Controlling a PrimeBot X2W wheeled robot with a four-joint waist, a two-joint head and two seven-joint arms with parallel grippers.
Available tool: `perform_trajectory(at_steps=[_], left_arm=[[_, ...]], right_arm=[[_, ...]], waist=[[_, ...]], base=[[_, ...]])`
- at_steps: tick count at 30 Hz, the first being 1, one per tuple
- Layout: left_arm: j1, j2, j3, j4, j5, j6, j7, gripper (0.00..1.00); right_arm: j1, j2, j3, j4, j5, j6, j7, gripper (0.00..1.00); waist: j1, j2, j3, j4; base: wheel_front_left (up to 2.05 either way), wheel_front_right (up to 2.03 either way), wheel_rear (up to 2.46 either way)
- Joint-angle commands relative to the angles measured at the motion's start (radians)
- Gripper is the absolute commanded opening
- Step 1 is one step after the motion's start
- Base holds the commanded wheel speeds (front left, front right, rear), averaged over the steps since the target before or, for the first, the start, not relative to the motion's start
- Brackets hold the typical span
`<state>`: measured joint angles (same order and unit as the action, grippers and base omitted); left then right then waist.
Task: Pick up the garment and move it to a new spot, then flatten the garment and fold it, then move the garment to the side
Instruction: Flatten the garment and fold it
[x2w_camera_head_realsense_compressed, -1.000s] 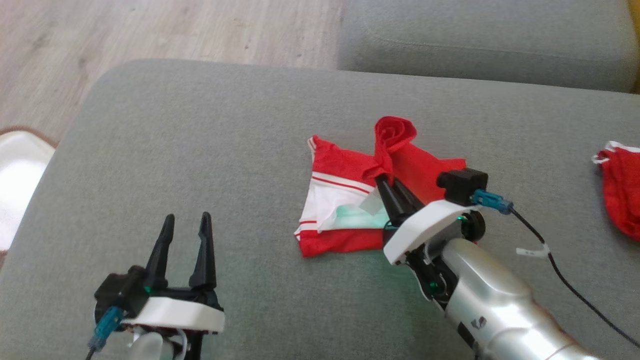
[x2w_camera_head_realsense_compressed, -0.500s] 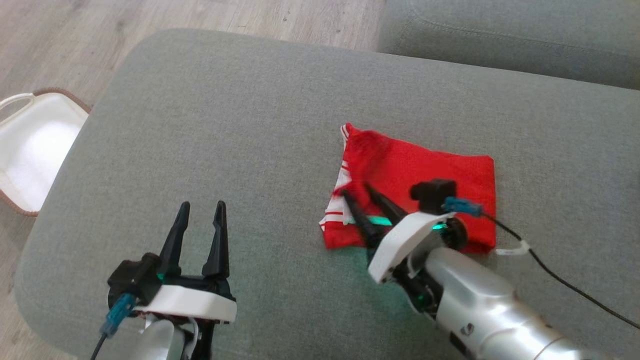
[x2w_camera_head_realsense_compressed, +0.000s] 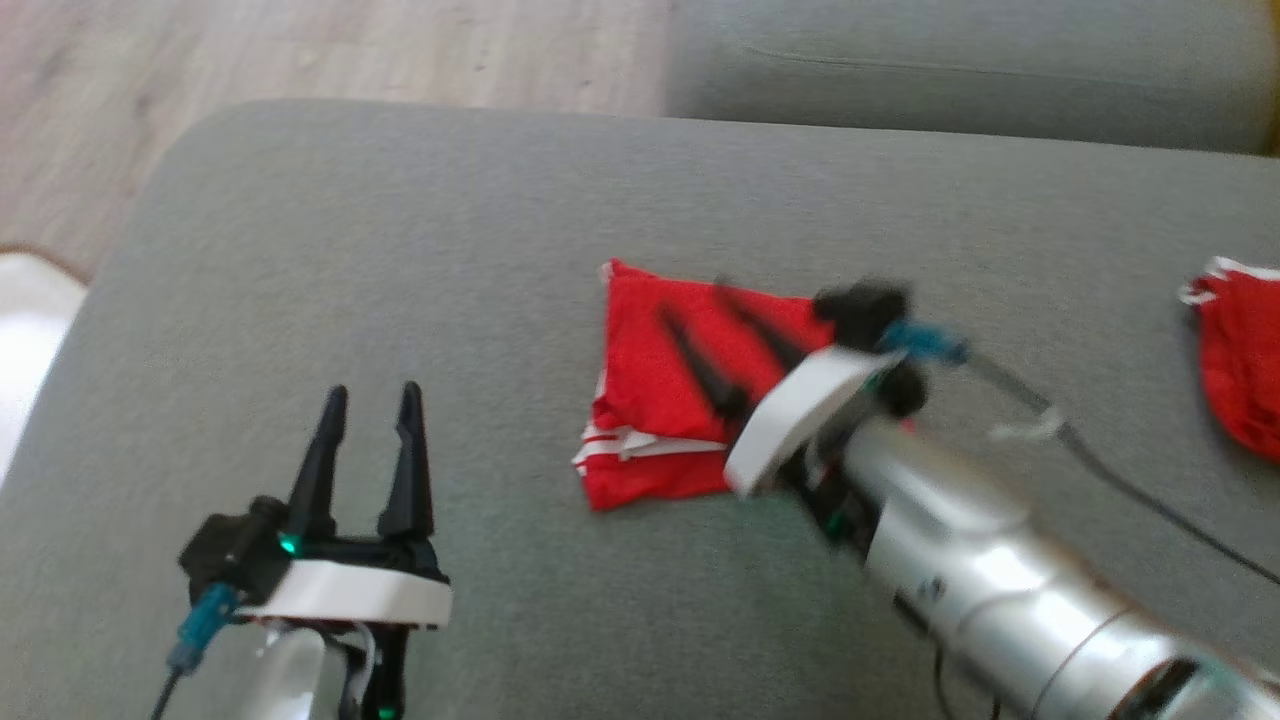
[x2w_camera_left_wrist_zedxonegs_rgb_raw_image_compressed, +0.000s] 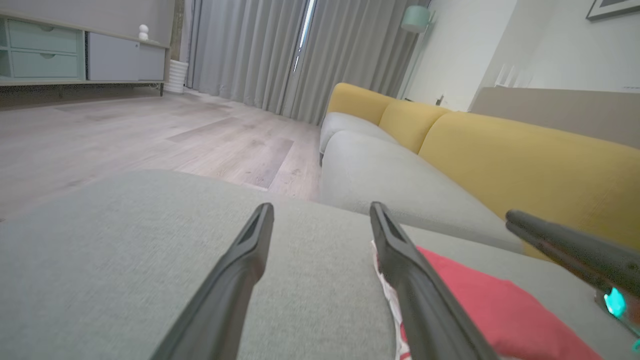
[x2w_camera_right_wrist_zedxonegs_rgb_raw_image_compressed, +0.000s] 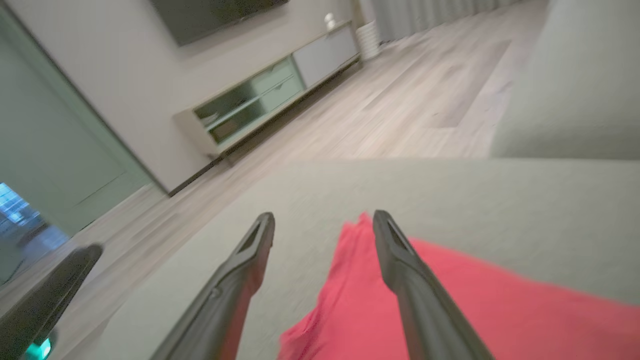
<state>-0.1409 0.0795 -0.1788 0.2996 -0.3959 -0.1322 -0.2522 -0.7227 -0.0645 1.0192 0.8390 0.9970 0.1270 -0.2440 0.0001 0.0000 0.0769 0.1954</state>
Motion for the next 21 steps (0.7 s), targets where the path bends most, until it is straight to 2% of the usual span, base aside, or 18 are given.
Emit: perform_trajectory(at_steps=[1,3,4,5,9,12,17,21], left_arm=[[-0.036,0.001,0.052,-0.061,0.005,0.002,-0.01,1.0],[-0.034,-0.002,0.061,-0.084,0.009,0.002,-0.01,1.0],[-0.034,-0.002,0.061,-0.084,0.009,0.002,-0.01,1.0],[-0.034,-0.003,0.064,-0.094,0.011,0.002,-0.01,1.0],[-0.03,-0.007,0.079,-0.127,0.019,0.002,-0.01,1.0],[-0.026,-0.011,0.089,-0.141,0.025,0.002,-0.01,1.0],[-0.018,-0.016,0.094,-0.152,0.04,0.002,-0.01,1.0],[-0.004,-0.019,0.089,-0.152,0.051,0.002,-0.01,1.0]], right_arm=[[-0.046,0.014,-0.132,-0.008,-0.107,0.004,-0.017,1.0],[-0.032,0.007,-0.273,-0.023,-0.234,0.004,-0.017,1.0],[-0.032,0.007,-0.273,-0.023,-0.234,0.004,-0.017,1.0],[-0.015,-0.002,-0.343,-0.045,-0.306,0.004,-0.017,1.0],[0.115,-0.024,-0.603,-0.189,-0.564,0.004,-0.018,1.0],[0.228,-0.015,-0.746,-0.305,-0.712,0.004,-0.018,1.0],[0.386,0.008,-0.865,-0.474,-0.851,0.004,-0.018,1.0],[0.472,0.013,-0.905,-0.555,-0.855,0.004,-0.018,1.0]], waist=[[-0.0001,0.0,-0.007,-0.058],[-0.0001,0.0,-0.008,-0.085],[-0.0001,0.0,-0.008,-0.085],[-0.0001,0.0,-0.009,-0.099],[-0.0001,0.0,-0.015,-0.146],[-0.0001,0.0,-0.019,-0.177],[-0.0001,0.0,-0.021,-0.212],[-0.0001,0.0,-0.02,-0.225]], base=[[0.0,0.0,0.0],[0.0,0.0,0.0],[0.0,0.0,0.0],[0.0,0.0,0.0],[0.0,0.0,0.0],[0.0,0.0,0.0],[0.0,0.0,0.0],[0.0,0.0,0.0]])
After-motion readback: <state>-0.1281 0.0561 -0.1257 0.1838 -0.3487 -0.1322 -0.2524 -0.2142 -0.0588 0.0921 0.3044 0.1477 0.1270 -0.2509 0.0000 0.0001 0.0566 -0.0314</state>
